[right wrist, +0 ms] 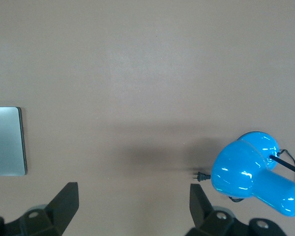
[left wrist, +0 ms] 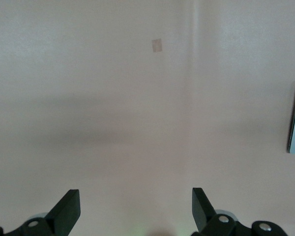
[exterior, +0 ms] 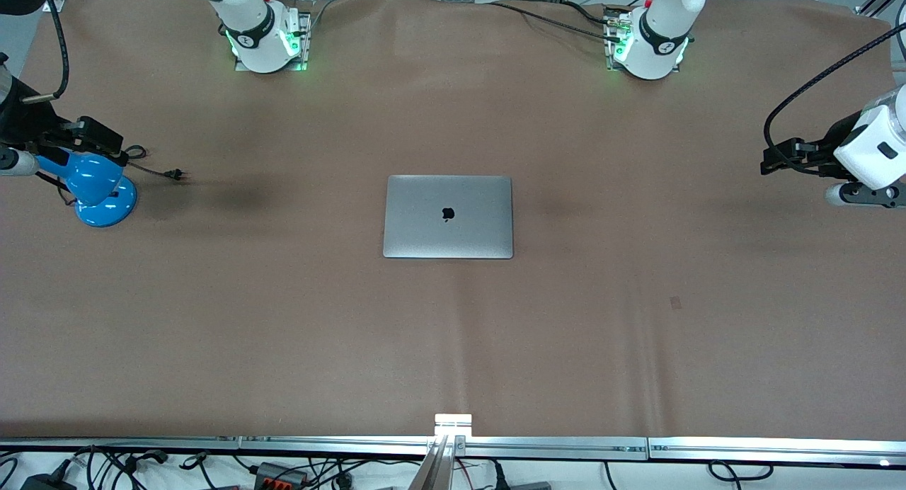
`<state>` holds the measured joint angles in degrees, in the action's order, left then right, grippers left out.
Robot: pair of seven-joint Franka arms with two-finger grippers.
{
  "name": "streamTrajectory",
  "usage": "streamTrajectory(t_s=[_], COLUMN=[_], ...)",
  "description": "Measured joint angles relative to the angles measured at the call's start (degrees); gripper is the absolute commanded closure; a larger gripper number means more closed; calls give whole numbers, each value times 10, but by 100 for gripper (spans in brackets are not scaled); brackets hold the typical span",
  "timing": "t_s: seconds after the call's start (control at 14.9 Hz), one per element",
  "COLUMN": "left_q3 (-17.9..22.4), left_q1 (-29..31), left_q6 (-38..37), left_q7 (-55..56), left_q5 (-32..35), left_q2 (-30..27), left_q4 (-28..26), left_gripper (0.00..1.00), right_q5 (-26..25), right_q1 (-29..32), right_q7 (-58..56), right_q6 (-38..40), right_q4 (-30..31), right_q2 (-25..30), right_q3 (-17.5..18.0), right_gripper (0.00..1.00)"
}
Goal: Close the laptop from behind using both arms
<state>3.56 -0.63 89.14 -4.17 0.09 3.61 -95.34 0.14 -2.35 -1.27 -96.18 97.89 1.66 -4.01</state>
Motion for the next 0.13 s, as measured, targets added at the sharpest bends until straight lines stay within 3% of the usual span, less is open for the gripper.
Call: streamTrajectory(t_s=[0.13], left_q3=[0], left_q1=[0], left_q6=[0], left_q7=[0], left_q5=[0], left_q2=[0], left_q4=[0], left_gripper=[0], right_q5=[0], right_q1=[0], right_q7=[0], right_q6=[0], right_q4=[0], right_q2=[1], right_q3=[0], right_gripper=[0])
